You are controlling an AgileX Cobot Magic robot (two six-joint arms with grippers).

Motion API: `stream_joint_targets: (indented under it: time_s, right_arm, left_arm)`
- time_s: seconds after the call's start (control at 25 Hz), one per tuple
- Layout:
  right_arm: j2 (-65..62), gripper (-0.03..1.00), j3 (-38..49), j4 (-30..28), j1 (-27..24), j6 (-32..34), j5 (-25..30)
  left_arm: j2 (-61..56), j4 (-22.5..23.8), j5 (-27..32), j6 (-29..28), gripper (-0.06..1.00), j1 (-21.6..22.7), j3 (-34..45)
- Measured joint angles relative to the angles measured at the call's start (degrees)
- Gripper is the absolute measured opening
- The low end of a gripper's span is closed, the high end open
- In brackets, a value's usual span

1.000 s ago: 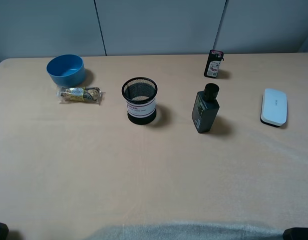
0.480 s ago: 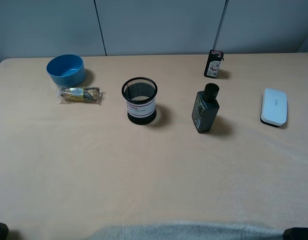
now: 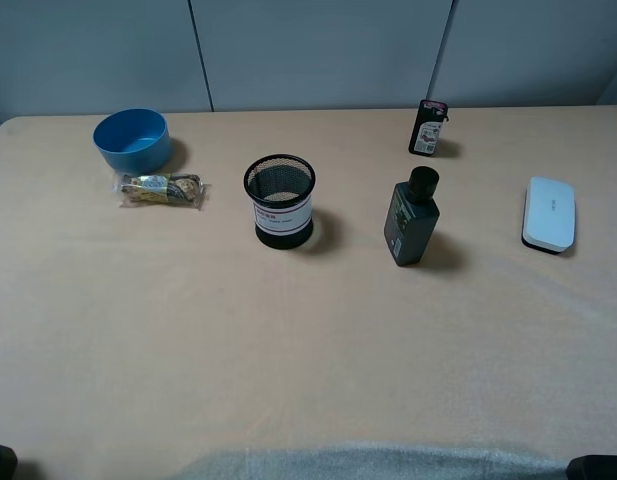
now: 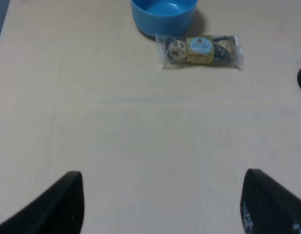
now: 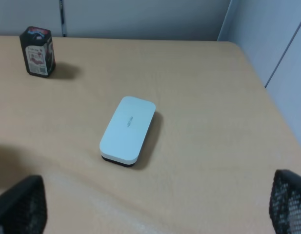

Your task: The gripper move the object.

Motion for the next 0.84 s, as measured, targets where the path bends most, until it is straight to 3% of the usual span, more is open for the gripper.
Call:
stream_joint_targets:
  time_s: [0.84]
  right_arm:
    - [0.0,0.69,0.0,0.0,0.0,0.0,0.0]
  left_arm:
    - [0.0,0.0,0.0,-0.1,0.73,0.0,0.0]
